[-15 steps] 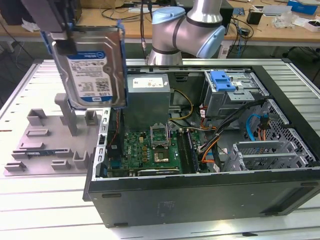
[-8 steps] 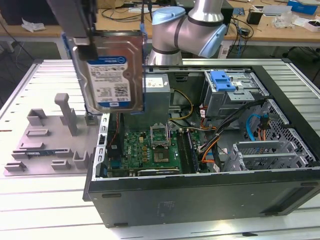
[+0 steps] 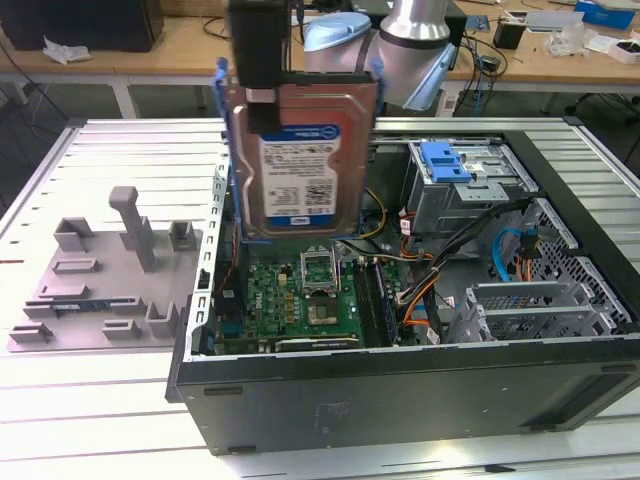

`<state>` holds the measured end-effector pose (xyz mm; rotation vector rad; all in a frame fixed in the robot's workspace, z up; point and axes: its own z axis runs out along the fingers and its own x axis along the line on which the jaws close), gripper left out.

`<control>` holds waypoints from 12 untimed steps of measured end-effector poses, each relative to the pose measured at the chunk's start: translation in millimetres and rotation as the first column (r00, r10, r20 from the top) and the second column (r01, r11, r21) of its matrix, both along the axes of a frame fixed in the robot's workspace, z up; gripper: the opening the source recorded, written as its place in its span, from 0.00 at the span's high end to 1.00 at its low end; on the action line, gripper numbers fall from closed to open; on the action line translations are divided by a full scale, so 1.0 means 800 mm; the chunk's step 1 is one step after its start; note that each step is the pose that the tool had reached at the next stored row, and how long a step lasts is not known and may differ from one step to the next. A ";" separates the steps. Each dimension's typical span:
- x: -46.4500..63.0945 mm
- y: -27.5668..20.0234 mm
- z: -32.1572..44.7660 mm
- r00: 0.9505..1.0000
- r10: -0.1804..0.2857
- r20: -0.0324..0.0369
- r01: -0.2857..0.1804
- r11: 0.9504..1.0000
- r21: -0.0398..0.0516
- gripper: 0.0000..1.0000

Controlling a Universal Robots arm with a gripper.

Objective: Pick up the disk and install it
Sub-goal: 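Pick up the disk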

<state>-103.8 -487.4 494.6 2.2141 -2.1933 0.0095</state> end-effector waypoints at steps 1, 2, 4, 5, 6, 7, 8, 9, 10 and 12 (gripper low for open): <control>0.008 -0.0022 0.0000 1.000 0.000 0.000 0.000 1.000 0.000 0.64; 0.014 -0.0039 0.0000 1.000 0.000 0.000 0.000 1.000 0.000 0.64; 0.031 -0.0091 0.0000 1.000 0.000 0.000 0.000 1.000 0.000 0.64; 0.036 -0.0109 0.0000 1.000 0.000 0.000 0.000 1.000 0.000 0.64; 0.050 -0.0154 0.0000 1.000 0.000 0.000 0.000 1.000 0.000 0.64; 0.060 -0.0191 0.0000 1.000 0.000 0.000 0.000 1.000 0.000 0.64; 0.066 -0.0213 0.0000 1.000 0.000 0.000 0.000 1.000 0.000 0.64; 0.072 -0.0238 0.0000 1.000 0.000 0.000 0.000 1.000 0.000 0.64; 0.079 -0.0266 0.0000 1.000 0.000 0.000 0.000 1.000 0.000 0.64; 0.092 -0.0324 0.0000 1.000 0.000 0.000 0.000 1.000 0.000 0.64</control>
